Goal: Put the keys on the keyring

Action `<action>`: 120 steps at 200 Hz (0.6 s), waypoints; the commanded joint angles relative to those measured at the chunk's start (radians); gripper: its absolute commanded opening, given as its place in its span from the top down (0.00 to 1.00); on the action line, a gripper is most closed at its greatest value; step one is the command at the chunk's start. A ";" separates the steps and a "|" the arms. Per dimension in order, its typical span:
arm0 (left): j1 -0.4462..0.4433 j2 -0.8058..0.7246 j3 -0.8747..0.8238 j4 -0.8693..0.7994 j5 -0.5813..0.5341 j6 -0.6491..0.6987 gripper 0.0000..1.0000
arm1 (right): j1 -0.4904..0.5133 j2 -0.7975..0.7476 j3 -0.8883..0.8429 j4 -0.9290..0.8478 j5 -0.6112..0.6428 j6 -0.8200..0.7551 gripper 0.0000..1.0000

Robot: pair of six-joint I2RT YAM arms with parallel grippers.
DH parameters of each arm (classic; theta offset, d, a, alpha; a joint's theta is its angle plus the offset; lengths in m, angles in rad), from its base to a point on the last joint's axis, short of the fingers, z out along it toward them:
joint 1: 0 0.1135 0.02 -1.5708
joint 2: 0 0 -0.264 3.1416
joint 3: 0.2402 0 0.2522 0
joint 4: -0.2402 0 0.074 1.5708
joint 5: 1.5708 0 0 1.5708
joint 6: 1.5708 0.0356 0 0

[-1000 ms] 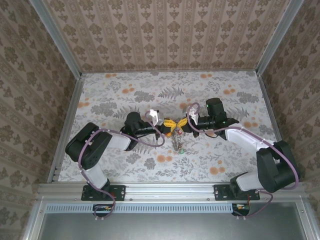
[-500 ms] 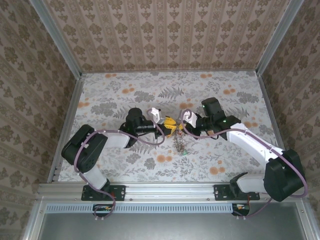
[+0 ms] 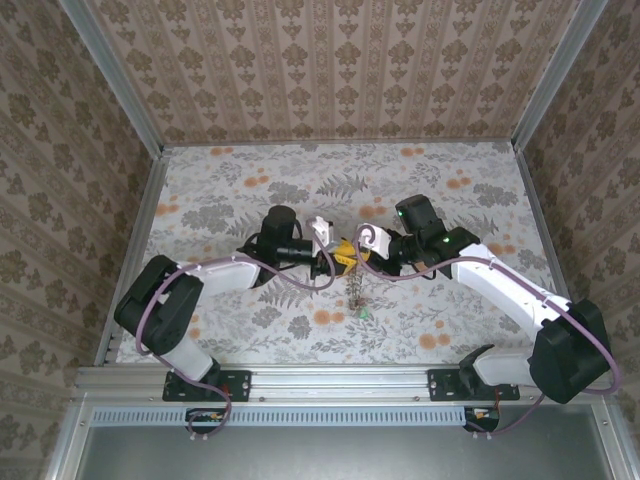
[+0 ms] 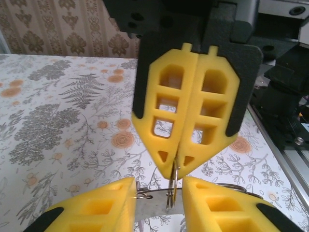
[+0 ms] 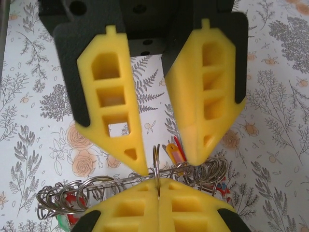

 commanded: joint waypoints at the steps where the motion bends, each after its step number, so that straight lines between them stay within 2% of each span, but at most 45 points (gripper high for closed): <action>1: -0.009 -0.031 0.030 -0.116 0.017 0.086 0.71 | 0.007 -0.028 0.039 0.011 -0.008 -0.018 1.00; 43: -0.020 -0.032 0.033 -0.116 0.006 0.099 0.82 | 0.008 -0.029 0.034 0.025 -0.017 -0.009 1.00; 120: -0.044 -0.039 0.018 -0.042 -0.026 0.074 0.82 | 0.008 -0.018 0.037 0.021 -0.021 -0.001 1.00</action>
